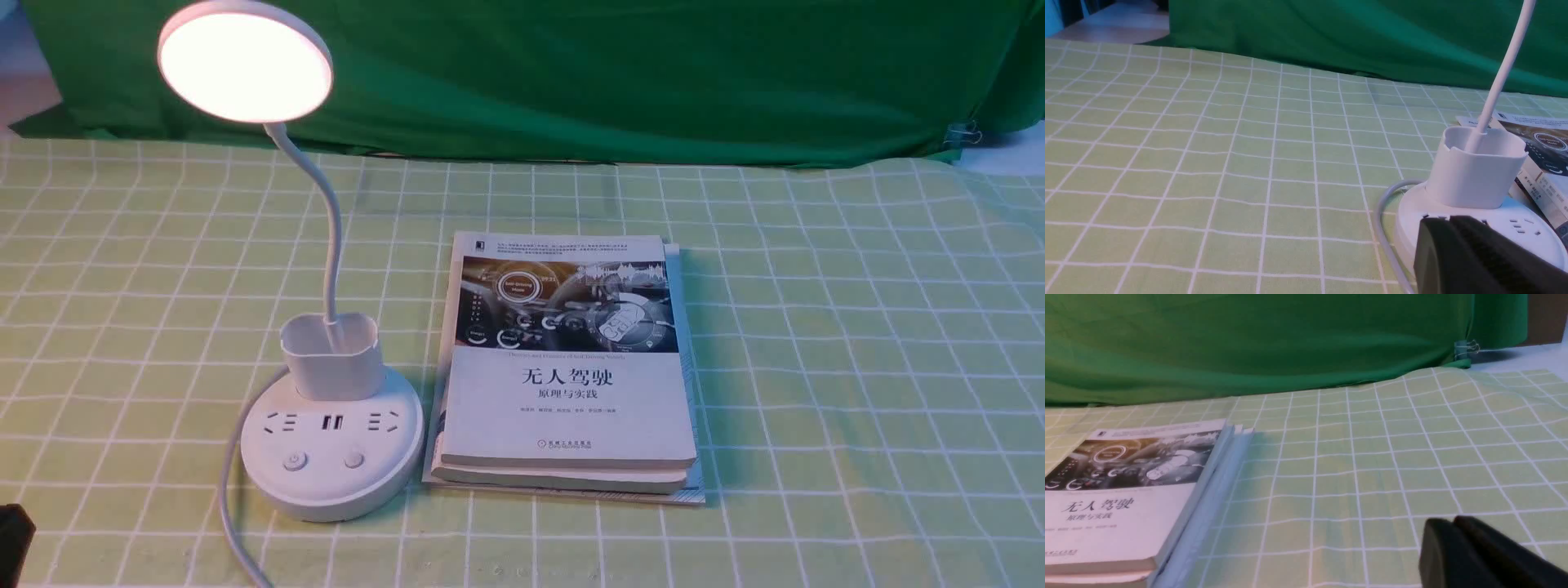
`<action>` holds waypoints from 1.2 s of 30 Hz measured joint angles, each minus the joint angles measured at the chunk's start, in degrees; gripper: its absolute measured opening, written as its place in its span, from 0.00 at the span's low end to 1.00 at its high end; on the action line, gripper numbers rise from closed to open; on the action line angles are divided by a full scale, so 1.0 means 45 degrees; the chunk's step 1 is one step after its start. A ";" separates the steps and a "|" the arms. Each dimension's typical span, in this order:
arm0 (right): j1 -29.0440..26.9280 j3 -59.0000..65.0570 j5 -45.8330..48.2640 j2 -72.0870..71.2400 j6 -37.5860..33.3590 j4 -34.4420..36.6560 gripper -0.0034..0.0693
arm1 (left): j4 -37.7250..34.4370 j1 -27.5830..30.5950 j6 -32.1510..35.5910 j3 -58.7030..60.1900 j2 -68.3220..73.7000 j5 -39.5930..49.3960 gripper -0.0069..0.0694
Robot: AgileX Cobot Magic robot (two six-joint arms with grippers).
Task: Turn off the desk lamp on the green coffee tablecloth by hand.
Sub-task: 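Press the power button on the round power strip under the lamp with the left gripper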
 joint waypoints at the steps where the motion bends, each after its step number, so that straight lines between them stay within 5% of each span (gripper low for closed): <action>1: 0.0000 0.0000 0.0000 0.0000 0.0000 0.0000 0.09 | -0.0024 0.0000 0.0000 0.0000 0.0000 -0.0016 0.09; 7: 0.0000 0.0000 0.0000 0.0000 0.0000 0.0000 0.09 | -0.1342 0.0000 -0.0687 0.0000 0.0000 -0.0836 0.09; 12: 0.0000 0.0000 0.0000 0.0000 0.0015 0.0000 0.09 | -0.3834 0.0000 -0.2850 0.0000 0.0000 -0.3168 0.09; 17: 0.0000 0.0000 0.0000 0.0000 -0.0006 0.0000 0.09 | -0.4153 0.0000 -0.3143 0.0000 0.0000 -0.4814 0.09; 24: 0.0000 0.0000 0.0000 0.0000 -0.0006 0.0000 0.09 | -0.2236 0.0000 -0.2757 -0.3670 0.2722 0.0518 0.09; 32: 0.0000 0.0000 0.0011 0.0000 0.0002 0.0000 0.09 | -0.1949 -0.0120 0.0723 -0.8972 0.9969 0.7488 0.09; 36: 0.0000 0.0000 0.0011 0.0000 0.0002 0.0000 0.09 | -0.1763 -0.1649 0.1205 -1.0135 1.3272 0.8066 0.09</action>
